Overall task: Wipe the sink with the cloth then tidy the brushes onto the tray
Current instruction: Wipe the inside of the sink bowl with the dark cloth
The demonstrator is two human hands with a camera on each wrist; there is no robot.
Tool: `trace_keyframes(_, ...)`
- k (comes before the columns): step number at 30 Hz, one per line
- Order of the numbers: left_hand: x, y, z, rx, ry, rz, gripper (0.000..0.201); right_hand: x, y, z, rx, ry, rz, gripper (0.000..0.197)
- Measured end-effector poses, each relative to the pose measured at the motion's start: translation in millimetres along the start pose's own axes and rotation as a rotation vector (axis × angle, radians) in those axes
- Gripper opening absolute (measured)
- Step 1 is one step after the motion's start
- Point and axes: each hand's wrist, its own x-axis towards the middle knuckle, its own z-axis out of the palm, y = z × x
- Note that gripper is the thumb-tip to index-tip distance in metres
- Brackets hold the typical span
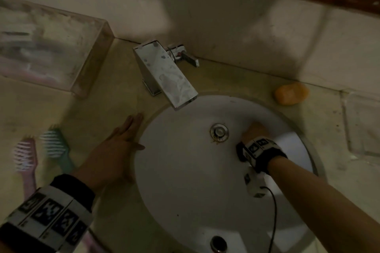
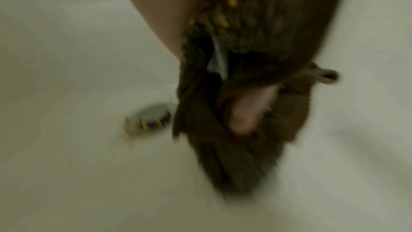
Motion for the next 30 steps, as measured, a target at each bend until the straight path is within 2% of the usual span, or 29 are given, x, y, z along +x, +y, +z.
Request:
trace_keyframes(3,-0.1,4.3,-2.4,-0.006,0.002,-0.019,0.085,15.0,-24.1,-1.4,0.254,0.068,0.064,0.033)
trace_keyframes(5,-1.9,7.7,-4.5,-0.029,0.011,-0.012,0.093,20.5,-36.7,3.8,0.305,0.061,0.004,0.026)
trace_keyframes(8,-3.2,12.0,-8.0,-0.008,-0.027,-0.036,0.090,12.8,-39.6,-3.1,0.240,0.035,-0.117,0.034)
trace_keyframes(13,-3.0,13.0,-7.9,0.045,-0.036,-0.049,0.081,11.8,-18.6,-7.0,-0.164,0.130,-0.207,0.049)
trace_keyframes(18,-3.2,3.6,-0.6,-0.006,0.064,0.032,0.078,25.7,-35.5,5.8,-0.214,0.056,-0.320,0.058)
trace_keyframes(22,-2.9,8.9,-5.3,-0.003,0.016,-0.040,0.077,34.2,-48.8,8.7,-0.154,0.014,-0.364,0.051)
trace_keyframes(24,-1.9,11.0,-6.2,0.022,-0.001,-0.036,0.077,35.9,-50.7,-2.9,-0.127,-0.067,-0.420,0.029)
trace_keyframes(25,-1.6,11.3,-6.3,0.026,0.001,-0.034,0.078,35.3,-49.8,-11.9,-0.112,-0.099,-0.421,0.017)
trace_keyframes(26,-1.9,10.8,-6.2,0.020,0.000,-0.035,0.079,33.4,-45.9,-21.4,-0.105,-0.101,-0.407,0.015)
trace_keyframes(30,-1.6,9.4,-5.3,-0.006,0.012,-0.029,0.081,19.1,-13.6,-44.5,-0.188,0.012,-0.246,0.028)
